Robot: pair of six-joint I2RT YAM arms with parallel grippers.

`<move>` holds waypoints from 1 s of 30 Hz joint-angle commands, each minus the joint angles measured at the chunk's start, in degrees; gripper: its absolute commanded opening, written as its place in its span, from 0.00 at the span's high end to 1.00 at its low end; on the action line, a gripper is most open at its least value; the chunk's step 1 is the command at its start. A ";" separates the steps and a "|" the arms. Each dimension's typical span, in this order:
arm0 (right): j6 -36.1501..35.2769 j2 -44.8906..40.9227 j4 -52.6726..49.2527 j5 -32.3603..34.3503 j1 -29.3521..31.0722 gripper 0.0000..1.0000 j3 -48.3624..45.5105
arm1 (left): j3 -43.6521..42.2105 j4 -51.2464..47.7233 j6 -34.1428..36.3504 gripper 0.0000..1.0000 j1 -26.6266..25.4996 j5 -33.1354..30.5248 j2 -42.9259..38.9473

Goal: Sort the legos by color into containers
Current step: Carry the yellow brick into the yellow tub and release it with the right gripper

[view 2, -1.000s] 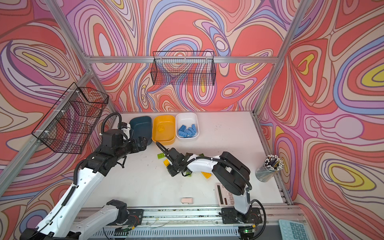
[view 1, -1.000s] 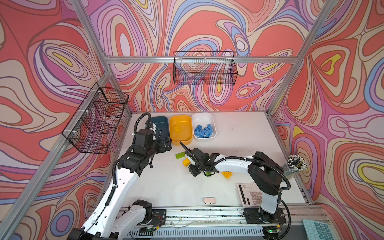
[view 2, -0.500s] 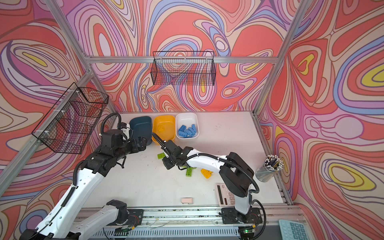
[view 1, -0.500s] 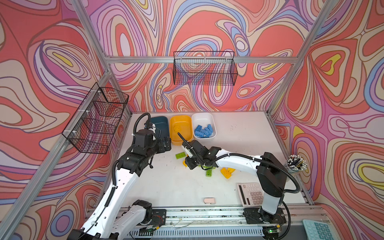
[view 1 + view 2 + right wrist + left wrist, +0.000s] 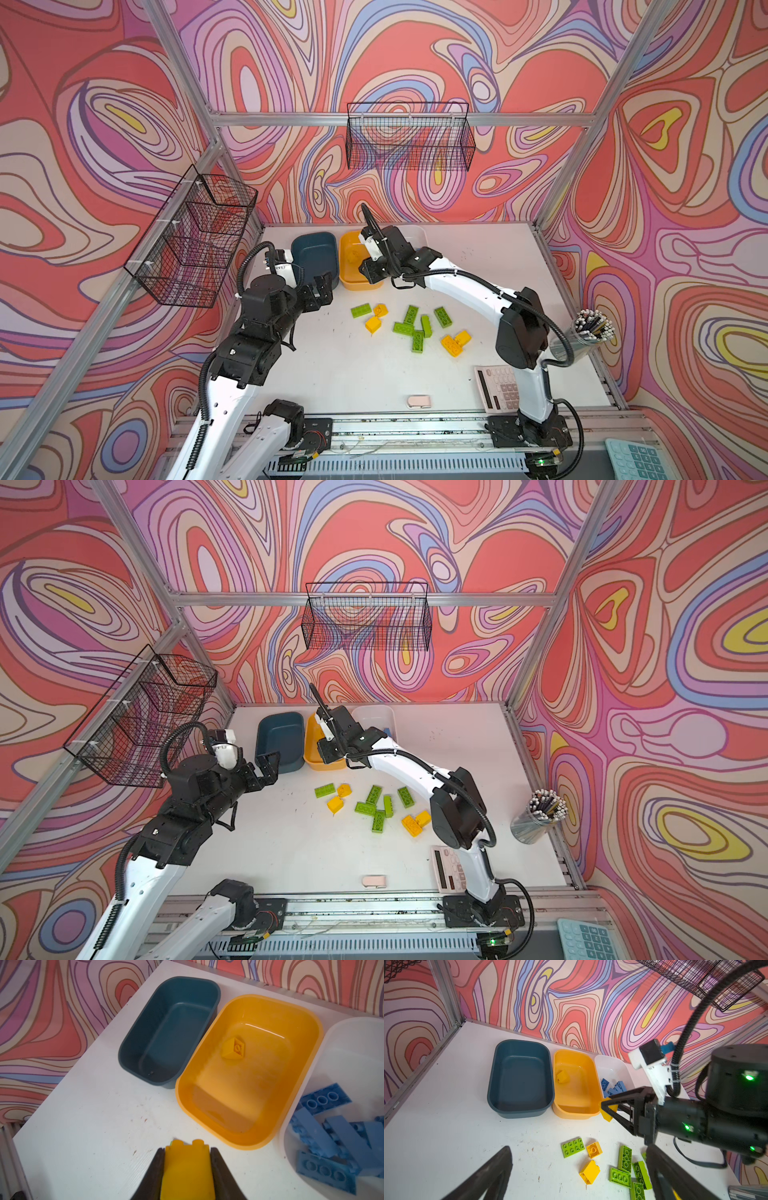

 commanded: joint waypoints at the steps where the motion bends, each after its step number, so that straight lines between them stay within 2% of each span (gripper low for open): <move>1: -1.25 5.81 -1.41 -1.44 -2.28 0.89 6.13 | -0.95 1.26 -1.00 0.00 0.20 -0.88 -0.24; 6: -0.57 13.54 1.69 -3.30 -4.71 0.89 14.91 | -0.95 1.21 -1.04 0.00 0.22 -0.37 0.14; 9: 0.28 17.22 2.42 -3.76 -5.25 0.86 18.98 | -0.95 1.24 -1.25 0.00 0.20 0.37 0.66; 16: 1.84 19.06 5.17 -4.92 -5.82 0.77 19.41 | -0.93 1.31 -1.34 0.00 0.21 1.41 1.47; 19: 1.83 18.82 5.22 -4.83 -6.00 0.69 19.12 | -0.86 1.26 -1.39 0.00 0.21 1.72 1.82; 22: 1.71 18.07 5.41 -4.74 -6.08 0.55 17.98 | -0.95 1.32 -1.39 0.00 0.20 1.74 2.13; 25: 1.10 16.74 5.48 -4.02 -6.04 0.46 16.68 | -1.03 1.41 -1.44 0.00 0.23 2.06 2.65; 30: 0.52 13.16 6.26 -2.76 -6.16 0.39 13.66 | -1.12 1.82 -1.74 0.01 0.20 4.35 4.42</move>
